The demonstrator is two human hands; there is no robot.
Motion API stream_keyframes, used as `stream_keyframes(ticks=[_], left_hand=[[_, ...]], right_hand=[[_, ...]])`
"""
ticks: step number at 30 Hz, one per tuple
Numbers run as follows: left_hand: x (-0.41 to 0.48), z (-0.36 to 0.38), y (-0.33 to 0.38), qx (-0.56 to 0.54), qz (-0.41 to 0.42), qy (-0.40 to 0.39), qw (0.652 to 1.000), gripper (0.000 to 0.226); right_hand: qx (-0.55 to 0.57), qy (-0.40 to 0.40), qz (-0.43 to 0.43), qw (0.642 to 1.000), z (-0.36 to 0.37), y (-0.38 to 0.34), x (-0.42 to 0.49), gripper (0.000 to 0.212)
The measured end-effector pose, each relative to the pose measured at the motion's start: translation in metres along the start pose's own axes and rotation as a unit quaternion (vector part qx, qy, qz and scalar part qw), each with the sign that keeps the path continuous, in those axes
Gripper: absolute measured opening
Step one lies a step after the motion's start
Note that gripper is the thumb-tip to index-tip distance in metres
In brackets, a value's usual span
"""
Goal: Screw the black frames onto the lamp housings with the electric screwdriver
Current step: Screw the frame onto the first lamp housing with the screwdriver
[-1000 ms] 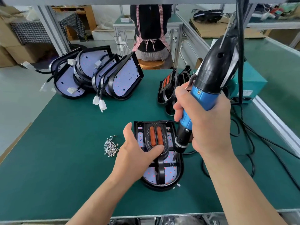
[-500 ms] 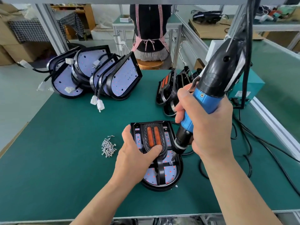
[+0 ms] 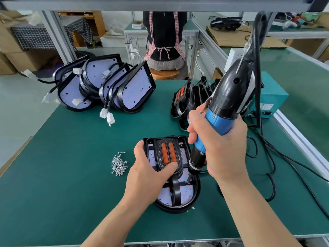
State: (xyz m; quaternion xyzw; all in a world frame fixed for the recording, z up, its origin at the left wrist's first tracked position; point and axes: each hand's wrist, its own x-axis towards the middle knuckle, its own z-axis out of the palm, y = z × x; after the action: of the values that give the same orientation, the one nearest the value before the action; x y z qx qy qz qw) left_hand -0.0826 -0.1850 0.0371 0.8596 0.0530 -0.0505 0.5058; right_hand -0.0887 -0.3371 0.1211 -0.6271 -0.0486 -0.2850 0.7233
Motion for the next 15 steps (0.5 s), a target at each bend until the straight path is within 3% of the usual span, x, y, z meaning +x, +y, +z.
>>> stream_keyframes(ticks=[9, 15], left_hand=[[0.0043, 0.0039, -0.0012, -0.014, 0.008, 0.003, 1.000, 0.099], [0.0045, 0.0041, 0.0009, -0.013, 0.001, -0.002, 1.000, 0.099]], right_hand=[[0.000, -0.015, 0.006, 1.000, 0.0038, 0.0034, 0.0004, 0.019], [0.005, -0.108, 0.034, 0.994, 0.0043, -0.0017, -0.0024, 0.016]])
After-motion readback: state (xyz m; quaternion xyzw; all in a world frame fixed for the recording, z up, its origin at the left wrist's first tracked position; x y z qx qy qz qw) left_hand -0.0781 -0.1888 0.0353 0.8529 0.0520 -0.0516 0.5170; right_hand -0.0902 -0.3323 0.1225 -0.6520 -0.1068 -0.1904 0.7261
